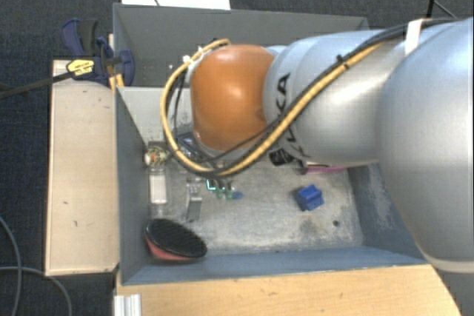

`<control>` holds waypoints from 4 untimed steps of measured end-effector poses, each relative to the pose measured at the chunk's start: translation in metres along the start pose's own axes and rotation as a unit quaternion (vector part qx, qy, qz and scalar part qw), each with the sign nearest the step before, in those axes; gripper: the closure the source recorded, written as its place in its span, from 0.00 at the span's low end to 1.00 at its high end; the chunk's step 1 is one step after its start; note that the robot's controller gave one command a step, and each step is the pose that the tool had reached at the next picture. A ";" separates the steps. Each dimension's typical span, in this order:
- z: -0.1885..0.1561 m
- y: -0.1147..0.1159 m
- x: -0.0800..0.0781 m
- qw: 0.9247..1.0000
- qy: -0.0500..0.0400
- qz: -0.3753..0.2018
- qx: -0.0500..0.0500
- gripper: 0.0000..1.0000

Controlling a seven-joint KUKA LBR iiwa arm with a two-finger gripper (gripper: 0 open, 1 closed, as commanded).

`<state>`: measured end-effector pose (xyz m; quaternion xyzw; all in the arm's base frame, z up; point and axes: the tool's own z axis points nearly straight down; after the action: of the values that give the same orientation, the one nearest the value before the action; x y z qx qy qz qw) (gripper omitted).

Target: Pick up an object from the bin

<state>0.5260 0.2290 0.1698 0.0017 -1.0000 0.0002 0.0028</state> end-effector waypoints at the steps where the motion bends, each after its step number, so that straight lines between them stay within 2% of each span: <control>1: 0.087 -0.007 0.033 1.000 -0.001 0.010 0.001 0.00; 2: 0.097 -0.008 0.032 0.999 -0.002 0.049 0.000 0.00; 3: 0.093 -0.008 0.030 0.999 -0.006 0.052 -0.002 1.00; 4: 0.094 -0.005 0.020 0.999 -0.003 0.053 0.002 1.00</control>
Offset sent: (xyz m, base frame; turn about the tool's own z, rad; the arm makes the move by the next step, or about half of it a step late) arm -0.0330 -0.0064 -0.0848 0.0216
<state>0.5052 0.2243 0.0764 -0.0517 -0.9987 0.0021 -0.0003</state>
